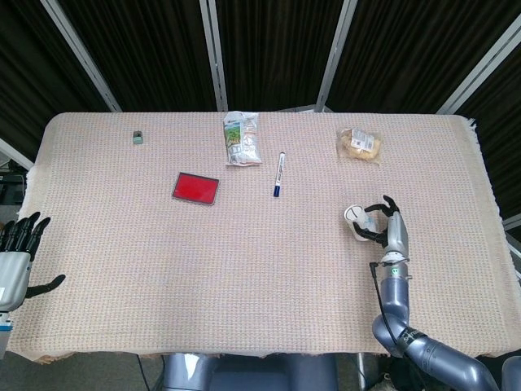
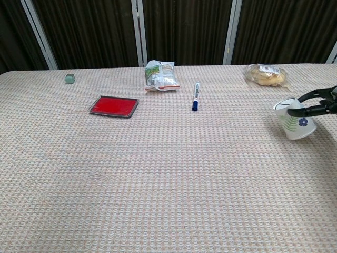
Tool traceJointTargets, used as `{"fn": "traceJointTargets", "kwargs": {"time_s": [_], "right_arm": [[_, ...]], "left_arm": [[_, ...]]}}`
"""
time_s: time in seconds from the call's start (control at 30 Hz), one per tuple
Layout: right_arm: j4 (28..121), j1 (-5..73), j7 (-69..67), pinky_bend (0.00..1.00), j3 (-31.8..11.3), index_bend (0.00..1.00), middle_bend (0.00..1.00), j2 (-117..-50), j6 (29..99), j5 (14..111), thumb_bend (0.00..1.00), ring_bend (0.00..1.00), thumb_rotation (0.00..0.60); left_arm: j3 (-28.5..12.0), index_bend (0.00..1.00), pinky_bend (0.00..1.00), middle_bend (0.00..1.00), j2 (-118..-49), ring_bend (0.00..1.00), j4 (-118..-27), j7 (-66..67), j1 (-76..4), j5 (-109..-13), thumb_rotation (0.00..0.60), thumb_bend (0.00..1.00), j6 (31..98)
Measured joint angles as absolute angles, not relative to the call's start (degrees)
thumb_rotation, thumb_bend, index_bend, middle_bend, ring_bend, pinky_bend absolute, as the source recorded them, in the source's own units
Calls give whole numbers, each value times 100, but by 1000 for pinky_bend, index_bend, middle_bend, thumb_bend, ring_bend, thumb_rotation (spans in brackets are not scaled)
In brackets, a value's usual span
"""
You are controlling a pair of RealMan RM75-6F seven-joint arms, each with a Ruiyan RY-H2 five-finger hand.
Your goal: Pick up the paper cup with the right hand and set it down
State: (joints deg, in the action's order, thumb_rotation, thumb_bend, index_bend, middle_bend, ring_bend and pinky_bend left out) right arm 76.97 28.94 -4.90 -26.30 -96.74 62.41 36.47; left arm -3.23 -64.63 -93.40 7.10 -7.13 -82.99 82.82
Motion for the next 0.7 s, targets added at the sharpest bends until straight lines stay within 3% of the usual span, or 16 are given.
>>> {"fn": "traceJointTargets", "kwargs": {"time_s": [0.33,0.7], "right_arm": [[7832,2676,-356,0,-2722,458,53,-9657,6644,3494,135,0,600],[8483,2406,-13,0,-2599,69,0,-9410,6970,3652,116,0,600]], "left_arm": [[-311,0,0,0,-6443,0,-9342,665,-715,-8314,600,81,8271],[-303,0,0,0,-6436,0,-9329,628,-718,-8336,600,82,8271]]}}
